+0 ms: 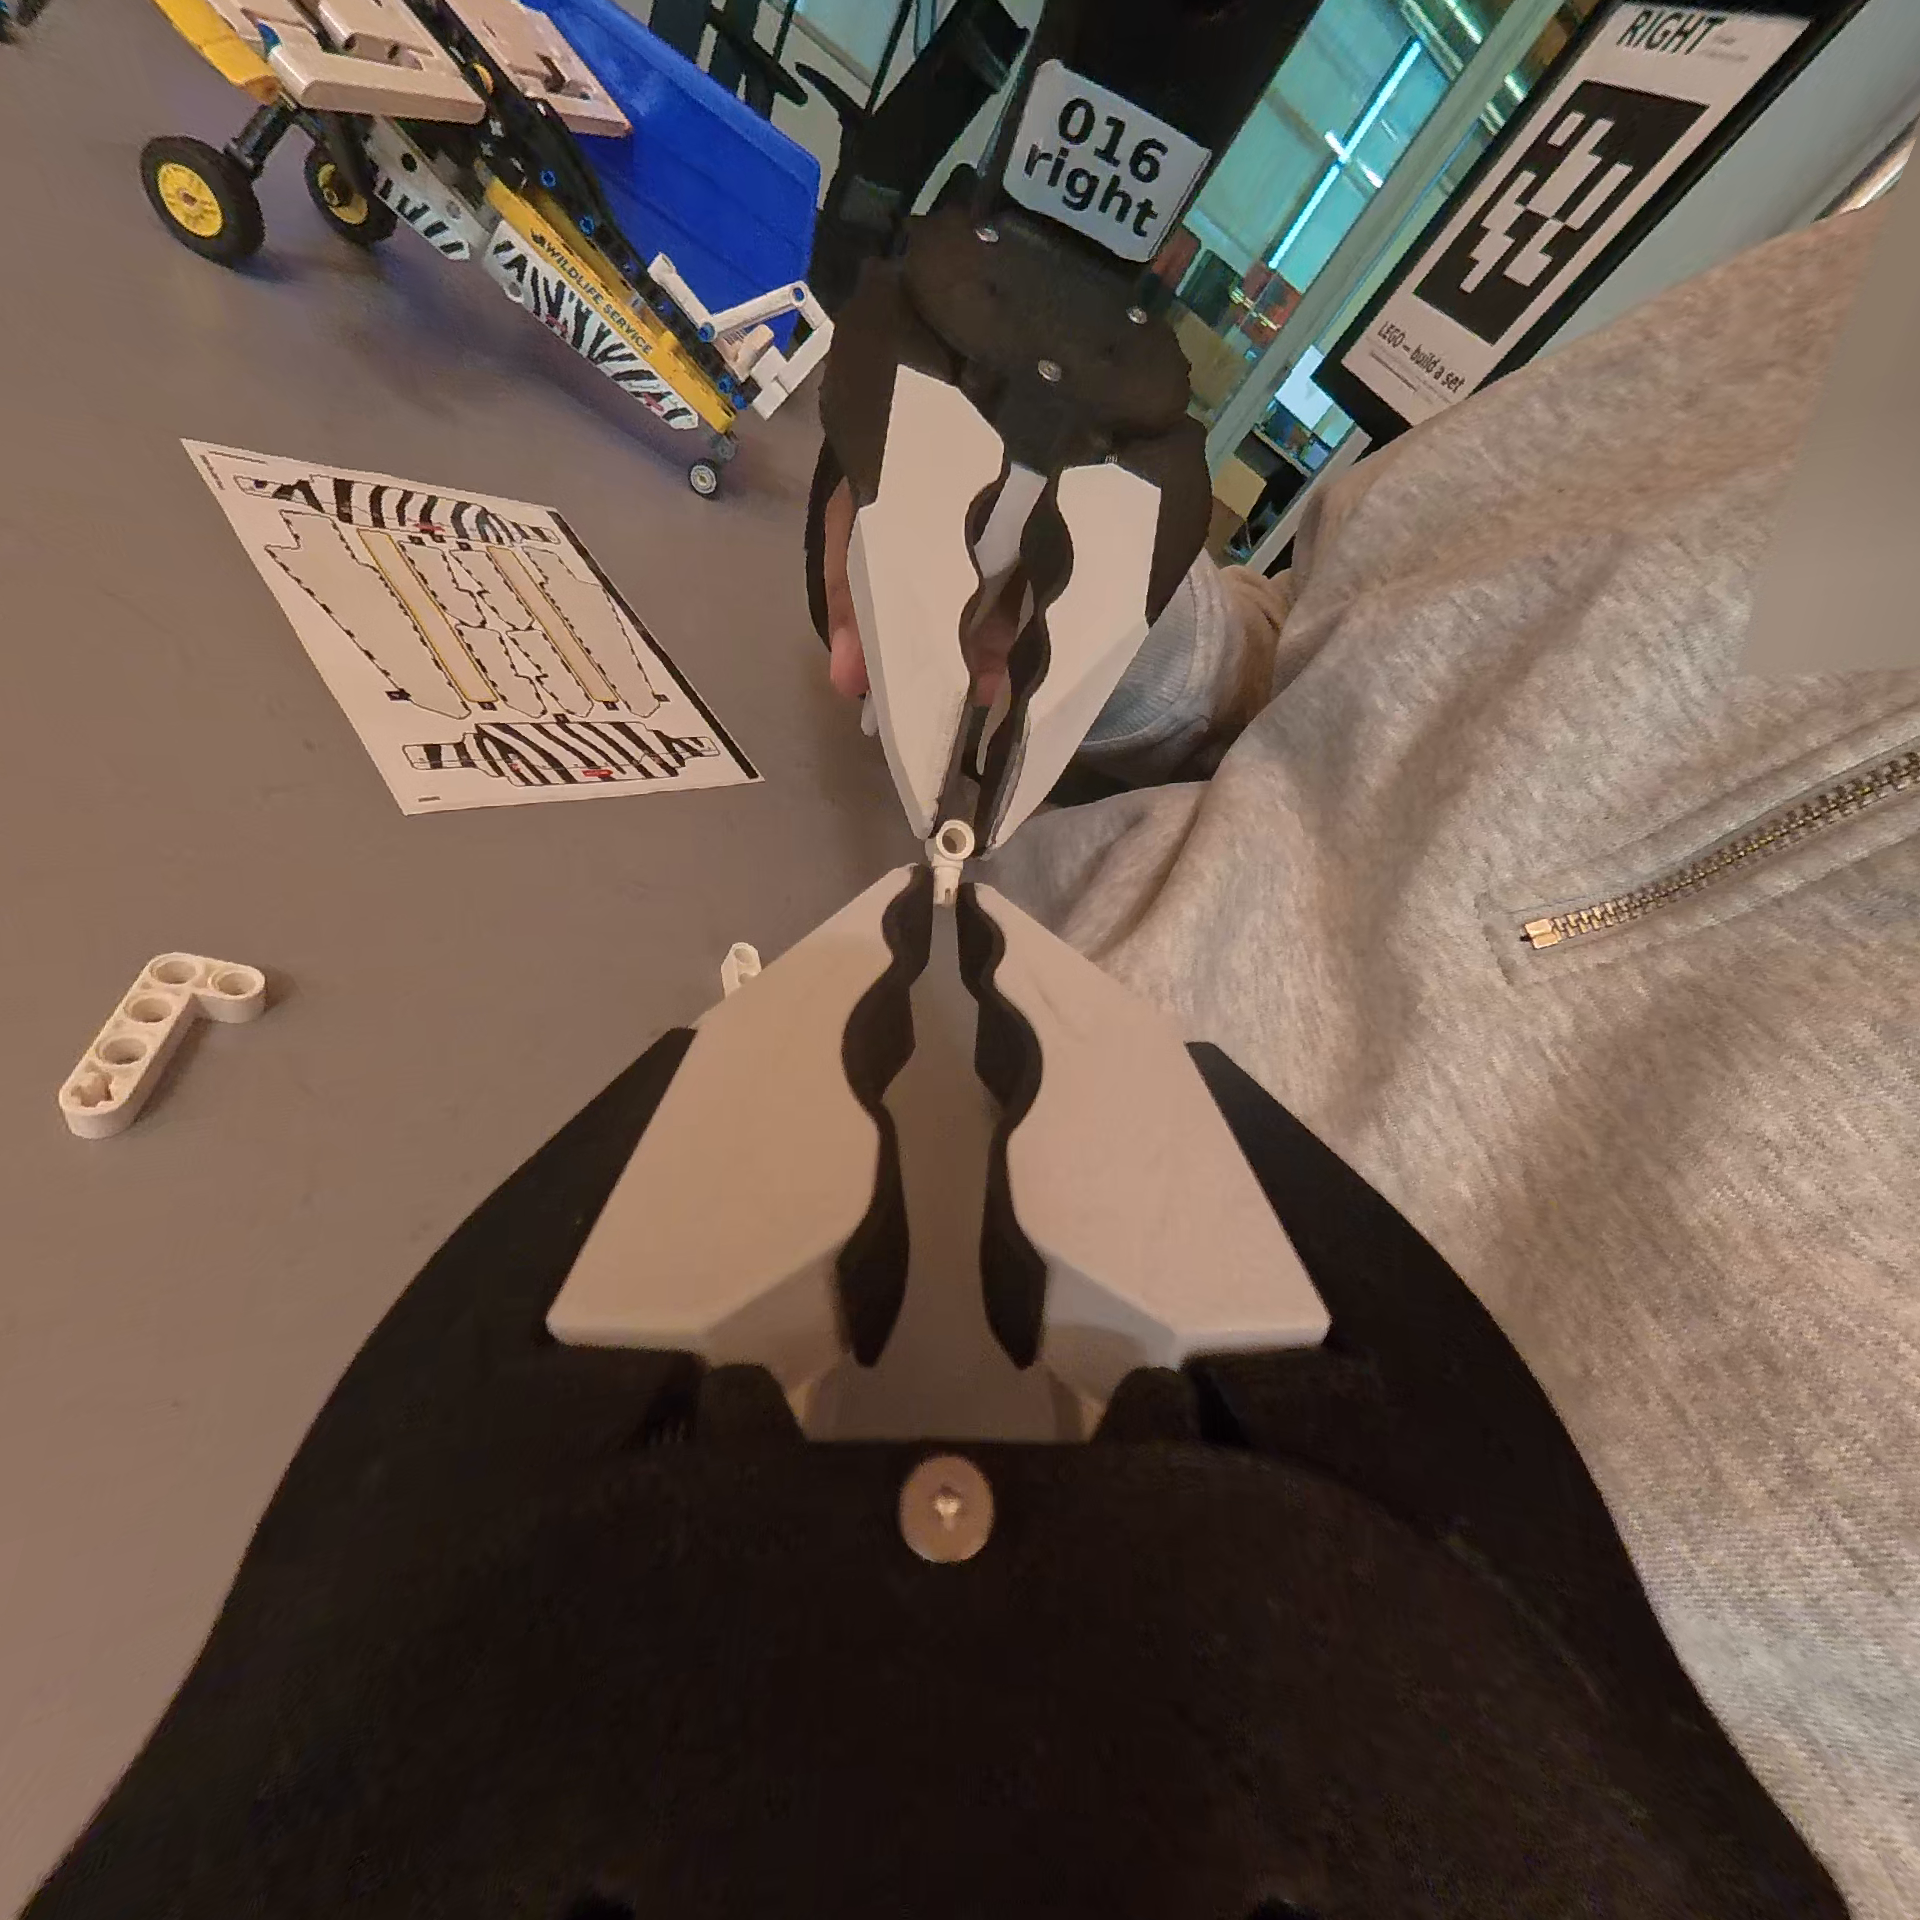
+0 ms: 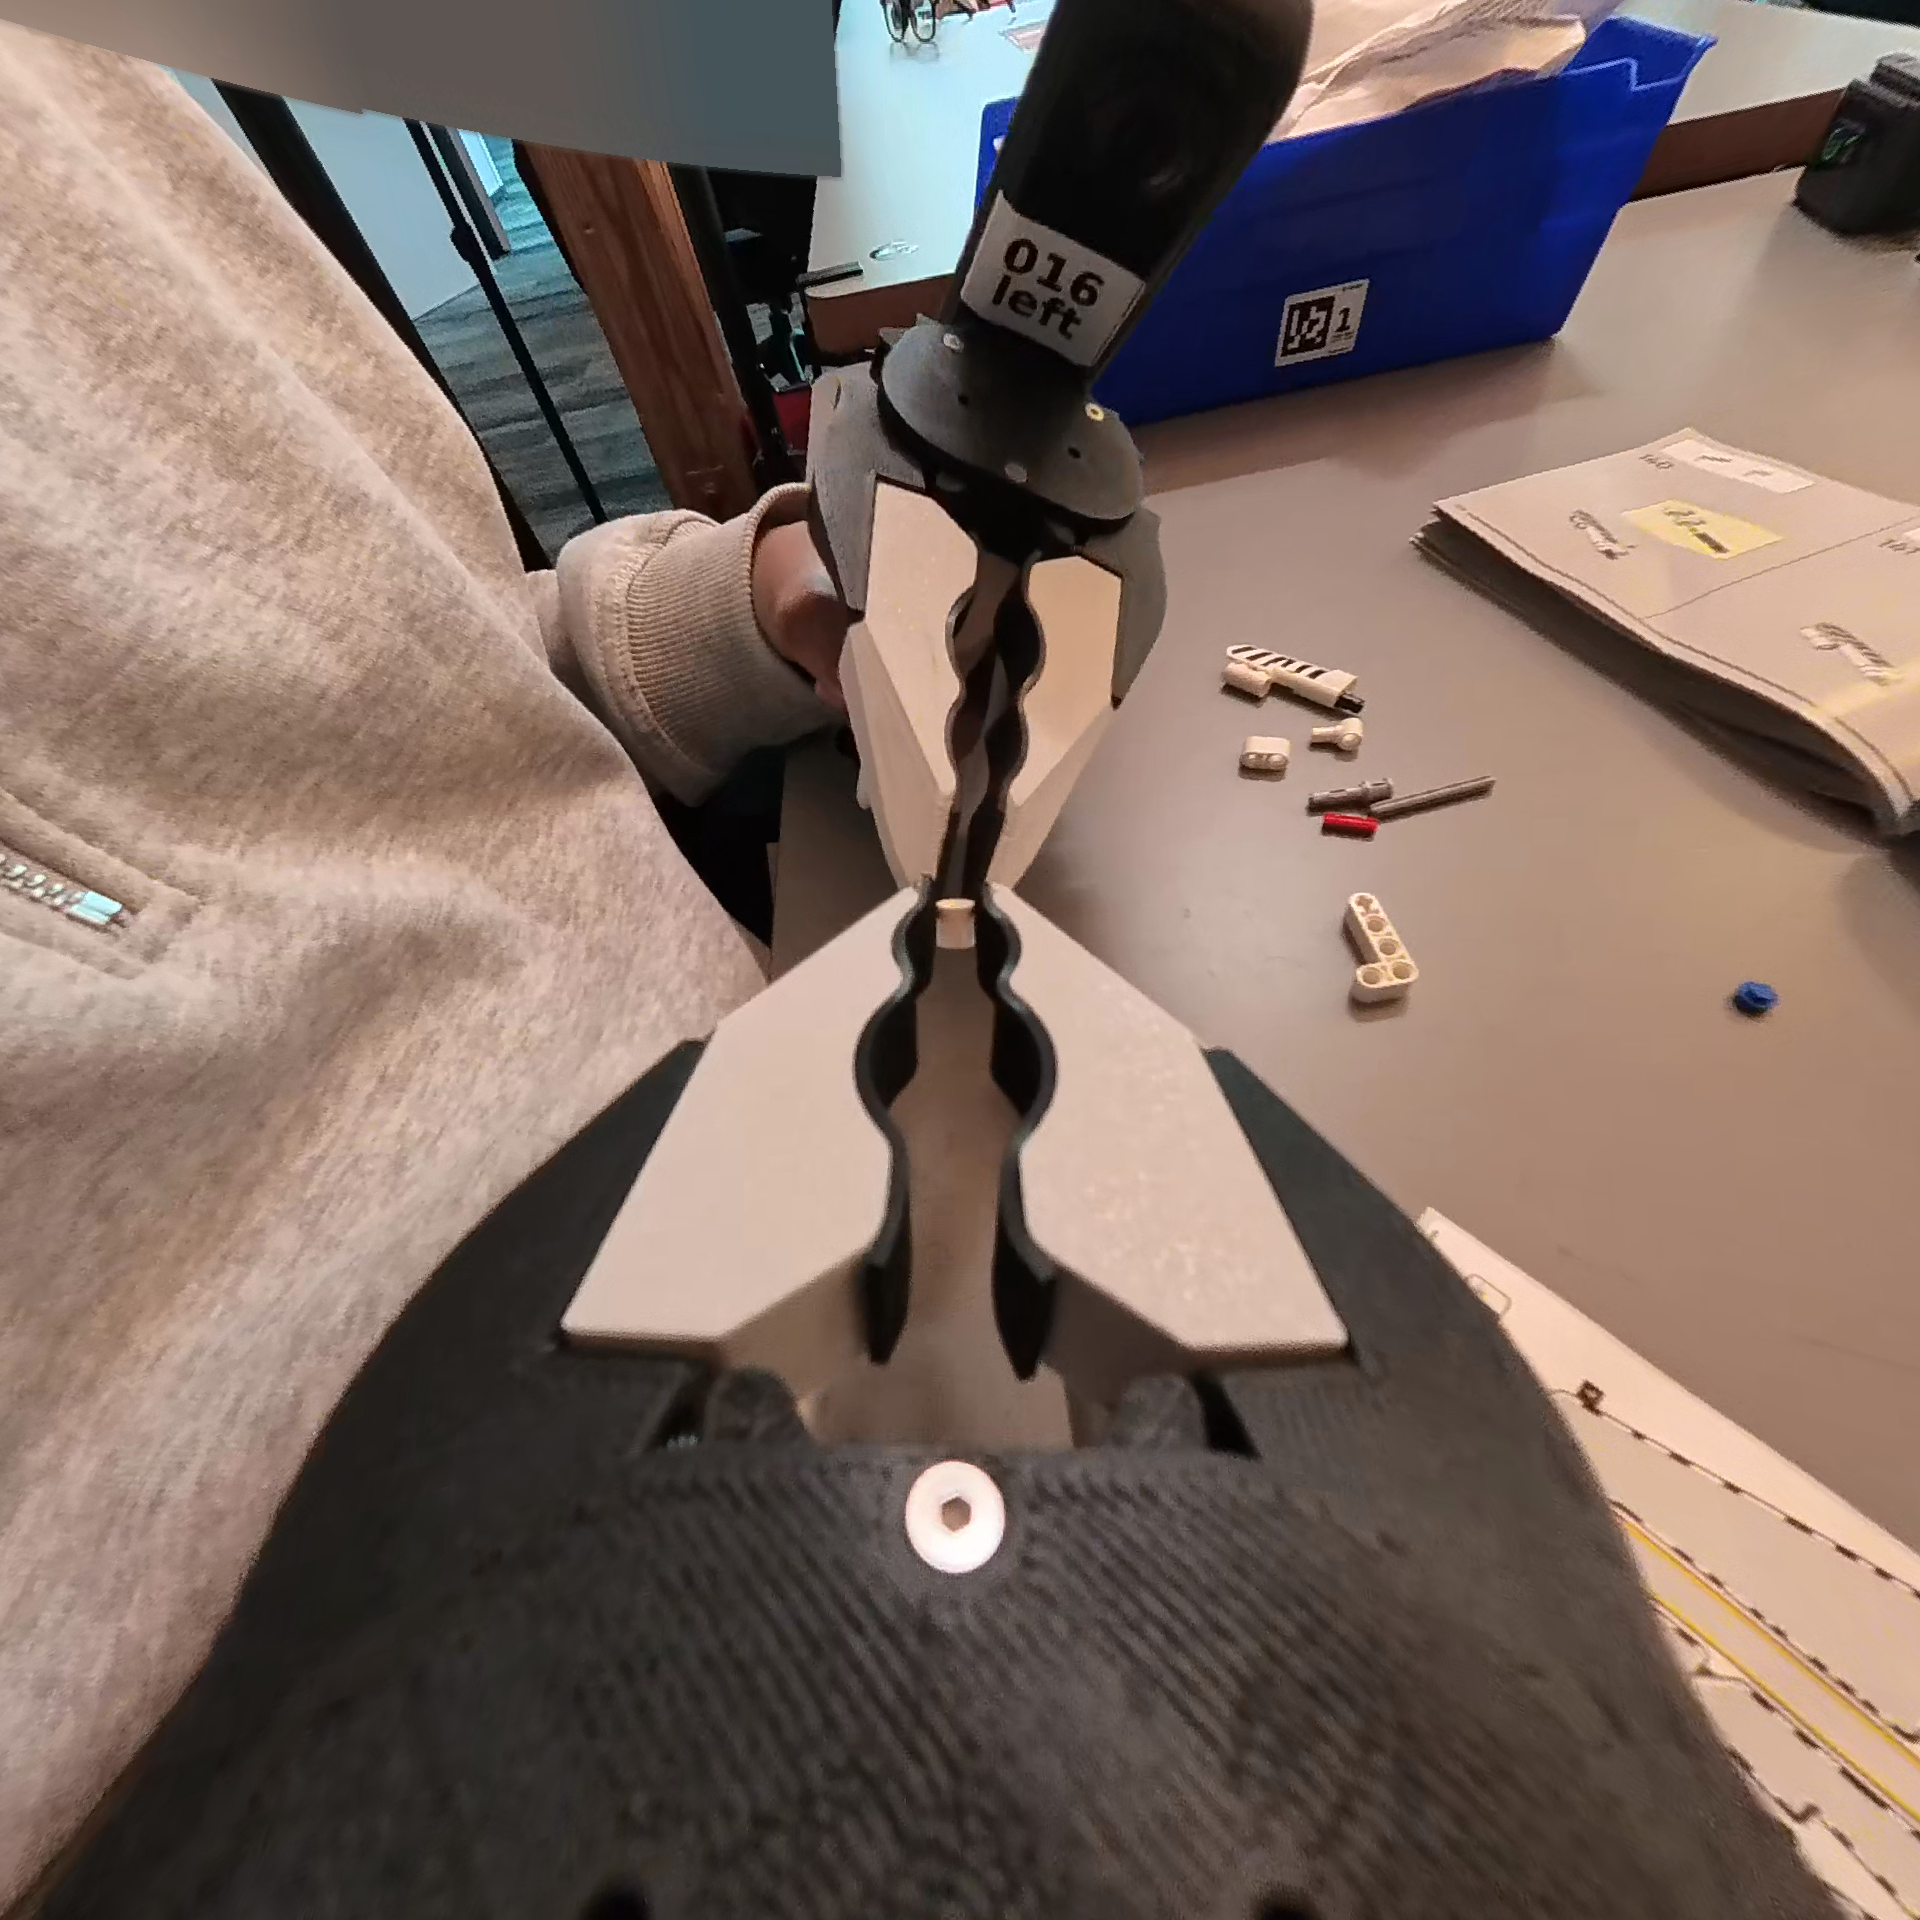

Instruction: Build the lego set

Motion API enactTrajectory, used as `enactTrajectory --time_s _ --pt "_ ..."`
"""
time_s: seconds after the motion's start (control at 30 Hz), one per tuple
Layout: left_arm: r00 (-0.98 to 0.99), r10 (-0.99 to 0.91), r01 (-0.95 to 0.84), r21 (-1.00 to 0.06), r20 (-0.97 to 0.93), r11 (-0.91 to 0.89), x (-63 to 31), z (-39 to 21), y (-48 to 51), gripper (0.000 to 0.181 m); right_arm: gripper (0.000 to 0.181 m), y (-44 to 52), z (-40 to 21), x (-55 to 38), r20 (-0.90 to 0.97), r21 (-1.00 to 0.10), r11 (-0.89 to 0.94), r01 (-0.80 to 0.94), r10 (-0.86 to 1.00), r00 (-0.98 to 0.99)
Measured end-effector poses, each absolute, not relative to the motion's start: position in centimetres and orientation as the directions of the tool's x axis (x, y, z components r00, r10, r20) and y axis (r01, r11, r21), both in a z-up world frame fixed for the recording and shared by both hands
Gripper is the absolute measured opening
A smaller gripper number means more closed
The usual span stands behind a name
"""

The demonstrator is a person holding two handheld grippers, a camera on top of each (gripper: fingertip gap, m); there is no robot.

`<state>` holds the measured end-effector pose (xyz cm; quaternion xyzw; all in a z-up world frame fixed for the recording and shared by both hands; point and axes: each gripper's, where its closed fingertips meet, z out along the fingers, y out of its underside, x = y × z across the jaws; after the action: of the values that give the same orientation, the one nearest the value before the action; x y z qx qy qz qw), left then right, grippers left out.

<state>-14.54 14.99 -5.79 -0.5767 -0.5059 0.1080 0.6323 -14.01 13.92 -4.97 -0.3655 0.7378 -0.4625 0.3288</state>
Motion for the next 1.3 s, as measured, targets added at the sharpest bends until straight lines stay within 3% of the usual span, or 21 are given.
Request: enactTrajectory --time_s 0.67,0.77,0.93,1.07,1.2,1.3 --pt "0.455 0.739 0.403 -0.855 0.497 0.327 -14.5 -5.4 14.7 0.004 0.005 13.6 -4.6 -13.9 -0.176 -0.908 0.344 -0.239 -0.831 -0.527" --pt "0.426 0.761 0.392 -0.858 0.489 0.332 -14.7 -5.6 14.2 0.018 0.005 13.5 -4.4 -14.0 -0.170 -0.900 0.353 -0.257 -0.826 -0.538" --pt "0.363 0.815 0.398 -0.866 0.452 0.304 -14.8 -6.3 13.7 0.025 0.005 13.0 -4.4 -14.7 -0.126 -0.869 0.377 -0.320 -0.795 -0.594" --pt "0.225 0.901 0.457 -0.857 0.371 0.239 -15.0 -7.9 12.9 0.033 0.006 12.7 -5.0 -16.2 -0.080 -0.798 0.431 -0.421 -0.769 -0.635" --pt "0.084 0.977 0.484 -0.865 0.194 0.130 -15.2 -8.6 12.5 0.044 0.005 13.0 -6.6 -17.8 -0.019 -0.660 0.479 -0.579 -0.781 -0.625" --pt "0.056 0.976 0.515 -0.844 0.210 0.152 -15.8 -9.8 13.5 0.044 0.005 13.4 -8.1 -18.1 0.001 -0.551 0.479 -0.683 -0.818 -0.575"
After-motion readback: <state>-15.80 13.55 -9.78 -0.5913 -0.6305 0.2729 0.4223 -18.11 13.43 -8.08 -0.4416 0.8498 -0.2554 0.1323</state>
